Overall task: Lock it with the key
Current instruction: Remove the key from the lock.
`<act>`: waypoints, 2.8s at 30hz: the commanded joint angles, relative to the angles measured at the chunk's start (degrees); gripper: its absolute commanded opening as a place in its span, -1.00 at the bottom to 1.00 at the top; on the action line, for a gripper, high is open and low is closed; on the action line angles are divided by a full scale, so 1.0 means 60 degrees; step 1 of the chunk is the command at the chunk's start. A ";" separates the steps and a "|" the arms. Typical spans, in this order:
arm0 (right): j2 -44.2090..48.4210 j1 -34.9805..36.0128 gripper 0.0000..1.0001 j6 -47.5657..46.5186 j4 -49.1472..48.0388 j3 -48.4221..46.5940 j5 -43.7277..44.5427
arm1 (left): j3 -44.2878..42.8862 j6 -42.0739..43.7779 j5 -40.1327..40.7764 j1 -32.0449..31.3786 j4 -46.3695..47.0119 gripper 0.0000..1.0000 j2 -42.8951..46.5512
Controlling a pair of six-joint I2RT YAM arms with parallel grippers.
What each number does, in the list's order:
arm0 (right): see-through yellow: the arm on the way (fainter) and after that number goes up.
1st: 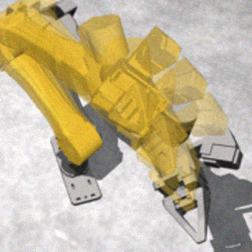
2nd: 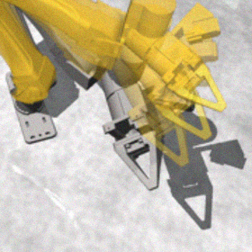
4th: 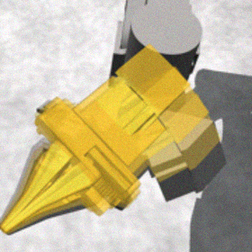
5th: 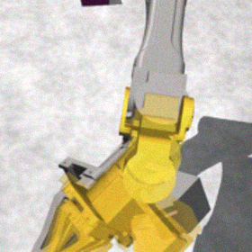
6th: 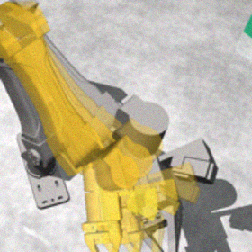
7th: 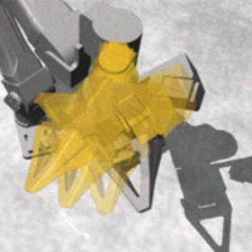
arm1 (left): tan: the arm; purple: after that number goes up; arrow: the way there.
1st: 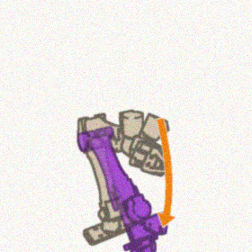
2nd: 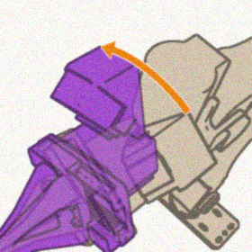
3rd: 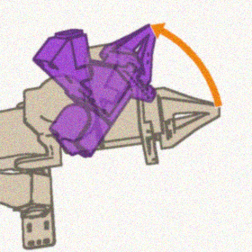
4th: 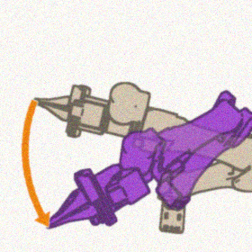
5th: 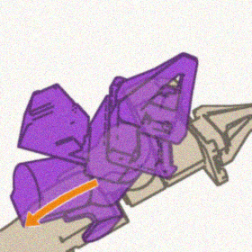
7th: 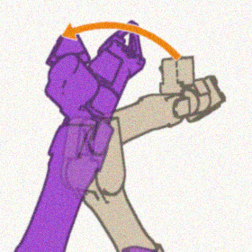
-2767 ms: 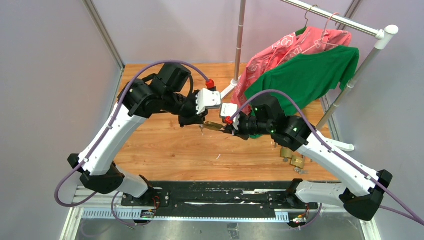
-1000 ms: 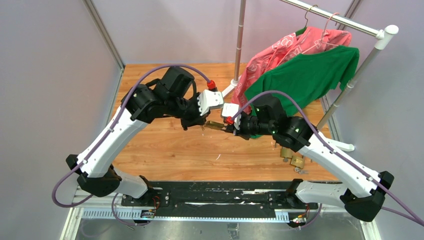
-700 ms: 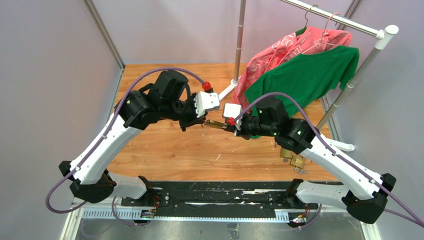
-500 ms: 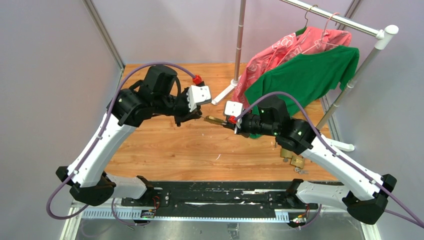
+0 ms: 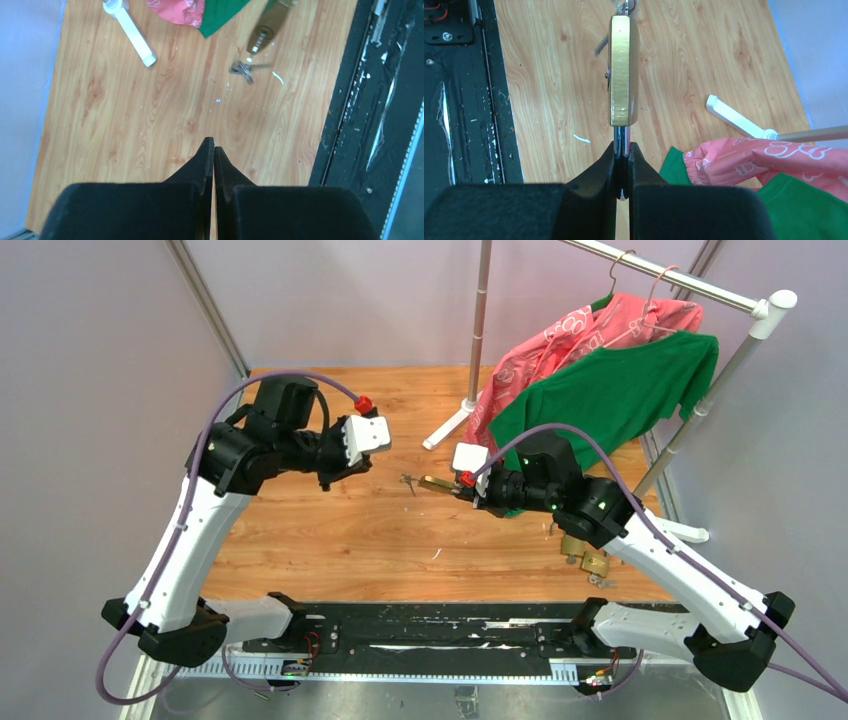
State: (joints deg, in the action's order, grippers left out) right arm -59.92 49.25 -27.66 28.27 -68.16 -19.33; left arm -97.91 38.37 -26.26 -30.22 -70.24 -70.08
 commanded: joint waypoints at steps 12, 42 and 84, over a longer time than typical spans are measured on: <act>0.0026 -0.0182 -1.00 0.0144 -0.0300 -0.0244 -0.0542 | 0.0786 0.0355 -0.1877 0.0275 -0.0609 -0.51 0.0140; 0.0009 -0.0177 -1.00 0.0346 -0.0343 -0.0359 -0.1246 | 0.1860 -0.2200 -0.2247 -0.0872 0.2199 -0.35 -0.0425; 0.0680 -0.0465 -1.00 0.0195 -0.0228 0.0260 -0.0369 | 0.0933 0.1019 -0.1351 0.1755 0.0386 -1.00 0.0130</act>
State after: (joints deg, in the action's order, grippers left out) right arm -59.72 47.97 -26.41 23.83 -66.63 -22.92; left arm -90.65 42.70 -42.19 -22.94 -64.42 -69.87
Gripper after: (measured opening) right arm 0.078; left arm 0.014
